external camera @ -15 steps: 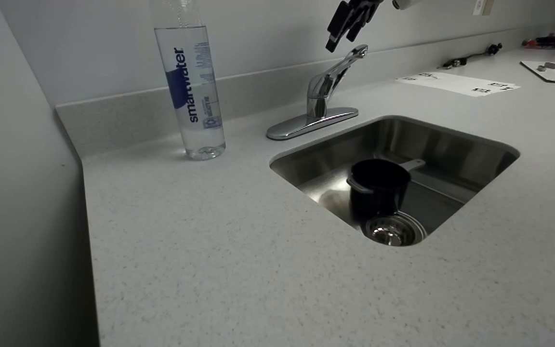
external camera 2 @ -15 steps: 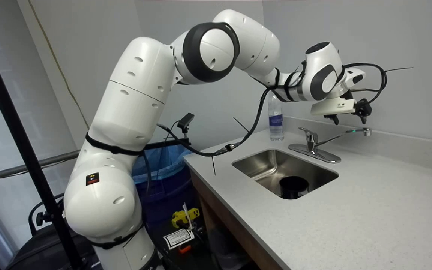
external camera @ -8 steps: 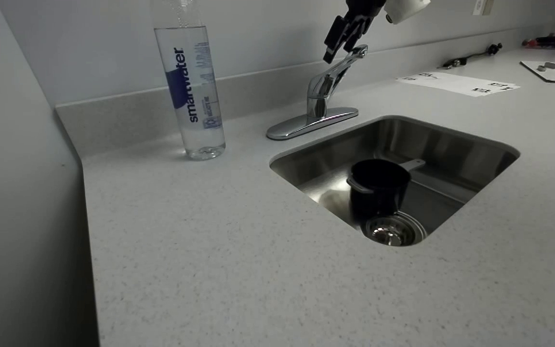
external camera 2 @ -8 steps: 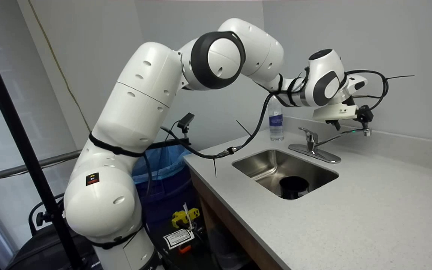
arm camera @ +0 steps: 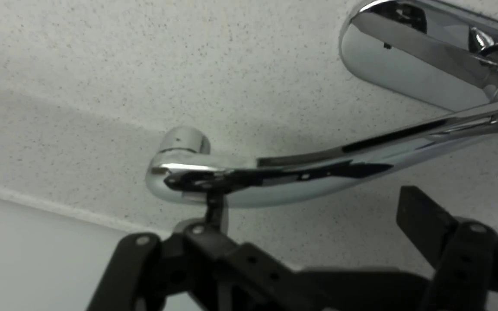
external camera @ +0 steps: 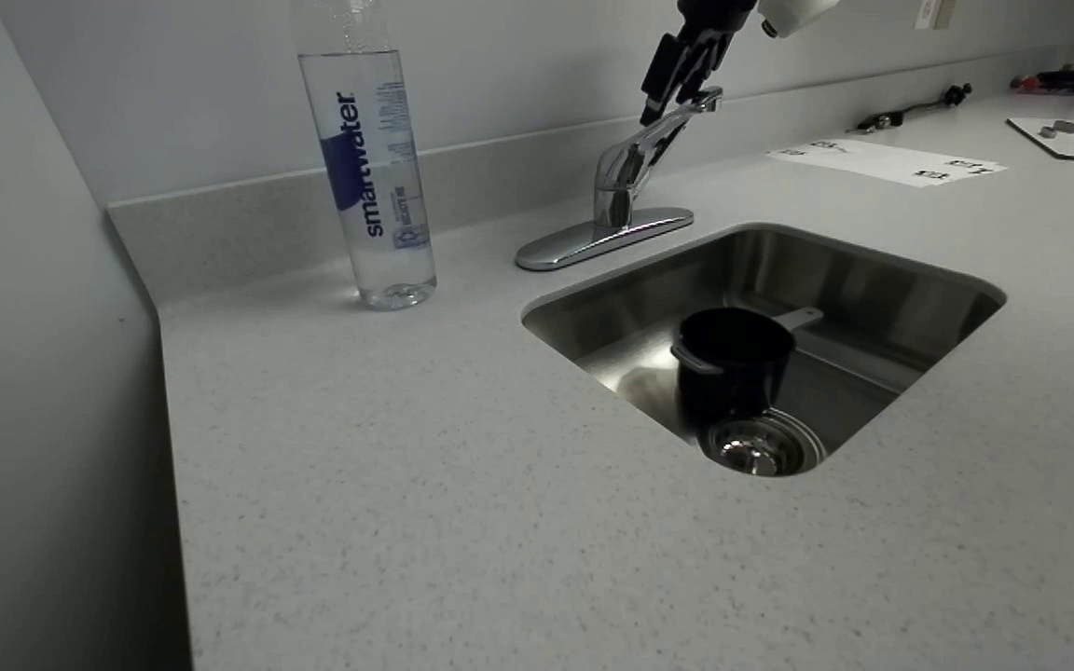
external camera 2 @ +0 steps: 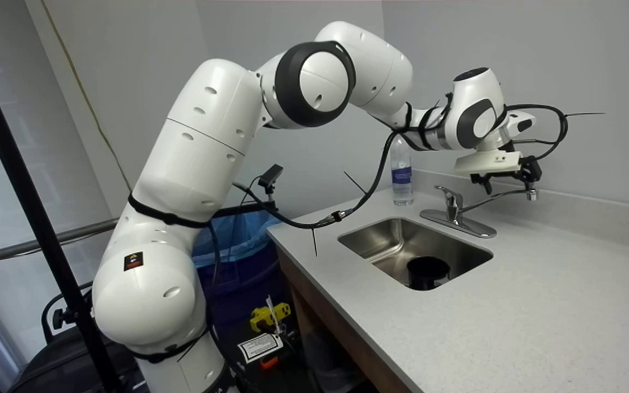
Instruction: Move the faucet spout from the right to the left
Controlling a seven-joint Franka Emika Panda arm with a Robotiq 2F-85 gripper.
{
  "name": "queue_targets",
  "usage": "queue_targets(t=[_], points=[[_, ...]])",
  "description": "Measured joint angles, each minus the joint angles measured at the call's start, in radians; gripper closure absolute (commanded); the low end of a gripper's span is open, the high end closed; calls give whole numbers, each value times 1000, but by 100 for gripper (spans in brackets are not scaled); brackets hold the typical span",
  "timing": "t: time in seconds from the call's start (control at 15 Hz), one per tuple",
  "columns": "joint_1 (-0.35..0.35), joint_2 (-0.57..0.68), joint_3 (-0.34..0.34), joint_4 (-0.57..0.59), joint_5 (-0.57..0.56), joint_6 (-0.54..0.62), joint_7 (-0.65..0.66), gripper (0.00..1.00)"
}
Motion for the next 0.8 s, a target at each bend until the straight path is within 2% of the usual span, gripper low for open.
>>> queue_targets(t=[0.4, 0.8], points=[[-36, -71, 48, -38, 0, -187, -111, 0], [-44, -133, 64, -94, 1, -295, -210, 0]])
